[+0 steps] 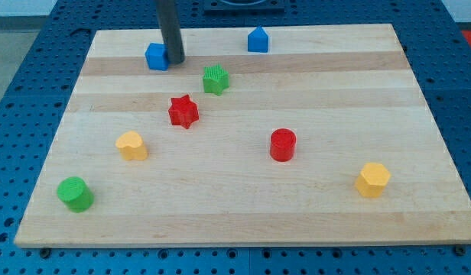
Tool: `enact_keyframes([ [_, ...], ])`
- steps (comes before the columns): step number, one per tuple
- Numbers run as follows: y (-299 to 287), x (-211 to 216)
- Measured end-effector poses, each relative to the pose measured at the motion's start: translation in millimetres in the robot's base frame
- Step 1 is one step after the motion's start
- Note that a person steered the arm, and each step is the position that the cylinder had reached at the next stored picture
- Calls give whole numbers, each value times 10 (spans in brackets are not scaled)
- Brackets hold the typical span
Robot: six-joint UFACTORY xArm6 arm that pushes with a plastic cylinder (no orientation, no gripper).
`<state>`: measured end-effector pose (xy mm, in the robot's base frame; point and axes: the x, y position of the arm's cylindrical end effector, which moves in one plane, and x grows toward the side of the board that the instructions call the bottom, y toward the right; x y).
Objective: Move blue cube towards center left
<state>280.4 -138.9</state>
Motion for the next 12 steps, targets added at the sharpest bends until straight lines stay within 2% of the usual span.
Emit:
enact_keyframes([
  [3, -81, -437],
  [4, -339, -367],
  [9, -110, -113],
  [10, -111, 67],
  [12, -423, 206],
])
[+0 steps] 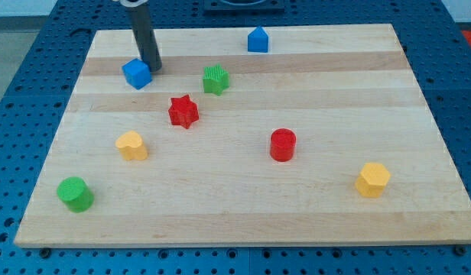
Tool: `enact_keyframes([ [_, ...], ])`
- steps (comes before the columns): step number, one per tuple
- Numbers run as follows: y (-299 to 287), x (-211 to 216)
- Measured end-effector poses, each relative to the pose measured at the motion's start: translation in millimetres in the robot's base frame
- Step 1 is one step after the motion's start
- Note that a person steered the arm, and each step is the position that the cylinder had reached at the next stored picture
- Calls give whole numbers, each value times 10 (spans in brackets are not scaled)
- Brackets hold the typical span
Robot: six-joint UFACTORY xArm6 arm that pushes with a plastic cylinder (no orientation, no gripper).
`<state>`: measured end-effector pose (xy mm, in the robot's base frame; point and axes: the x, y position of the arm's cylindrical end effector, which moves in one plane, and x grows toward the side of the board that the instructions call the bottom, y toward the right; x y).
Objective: Move blue cube towards center left
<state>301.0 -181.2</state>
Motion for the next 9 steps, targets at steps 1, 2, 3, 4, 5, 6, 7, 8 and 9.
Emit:
enact_keyframes([
  [1, -274, 35],
  [2, -212, 75],
  [3, 120, 74],
  [4, 78, 114],
  [5, -509, 116],
  [6, -780, 461],
  [7, -787, 555],
  [8, -911, 435],
  [9, -942, 356],
])
